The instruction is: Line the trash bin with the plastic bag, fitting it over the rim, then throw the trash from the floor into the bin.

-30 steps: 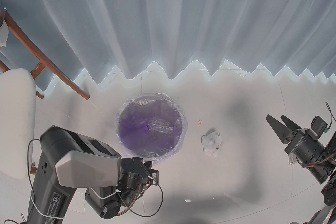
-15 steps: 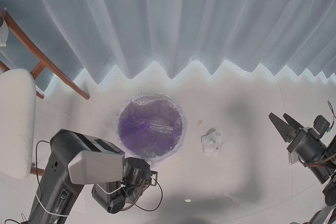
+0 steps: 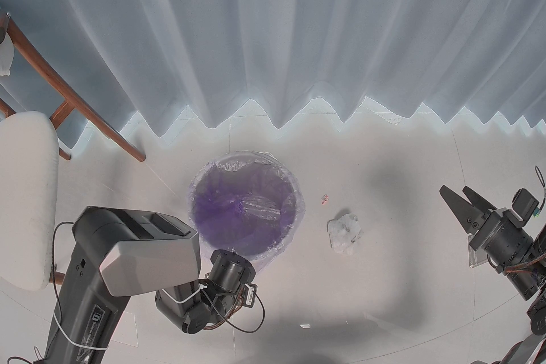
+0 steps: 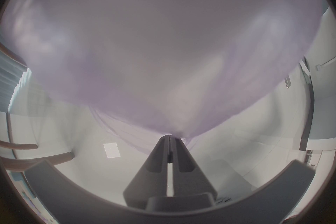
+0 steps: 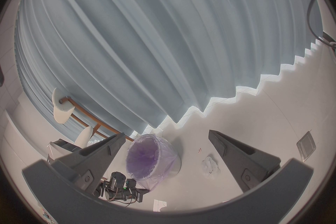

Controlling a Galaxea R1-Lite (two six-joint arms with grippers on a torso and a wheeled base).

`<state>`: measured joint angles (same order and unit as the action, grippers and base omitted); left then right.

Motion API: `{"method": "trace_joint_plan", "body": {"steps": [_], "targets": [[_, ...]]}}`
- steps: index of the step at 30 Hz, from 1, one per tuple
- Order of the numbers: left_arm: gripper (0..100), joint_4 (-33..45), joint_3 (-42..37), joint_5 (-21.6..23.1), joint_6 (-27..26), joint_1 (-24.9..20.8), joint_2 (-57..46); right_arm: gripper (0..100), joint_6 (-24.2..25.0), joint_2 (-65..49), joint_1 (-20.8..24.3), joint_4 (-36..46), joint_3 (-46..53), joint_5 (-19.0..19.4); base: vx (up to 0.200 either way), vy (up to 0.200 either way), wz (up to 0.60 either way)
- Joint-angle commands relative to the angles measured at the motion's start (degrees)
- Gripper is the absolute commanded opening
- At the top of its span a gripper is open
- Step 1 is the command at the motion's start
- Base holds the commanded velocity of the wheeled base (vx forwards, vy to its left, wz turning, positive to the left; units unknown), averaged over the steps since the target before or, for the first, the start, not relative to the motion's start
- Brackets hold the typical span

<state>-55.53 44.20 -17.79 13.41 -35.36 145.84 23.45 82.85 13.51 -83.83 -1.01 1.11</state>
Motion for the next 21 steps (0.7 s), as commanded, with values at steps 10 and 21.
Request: {"method": "trace_joint_plan", "body": {"steps": [10, 21], "targets": [[0, -19.71, -10.19, 6.54, 1.09, -2.34, -7.85, 100, 0.19, -0.41, 0.03, 0.43, 0.92, 0.12, 0.0, 0.0, 0.0], [0, -31.04, -32.43, 6.54, 7.6, -10.25, -22.88, 100, 0.28, -0.23, -0.06, 0.6, 0.92, 0.12, 0.0, 0.0, 0.0]]}}
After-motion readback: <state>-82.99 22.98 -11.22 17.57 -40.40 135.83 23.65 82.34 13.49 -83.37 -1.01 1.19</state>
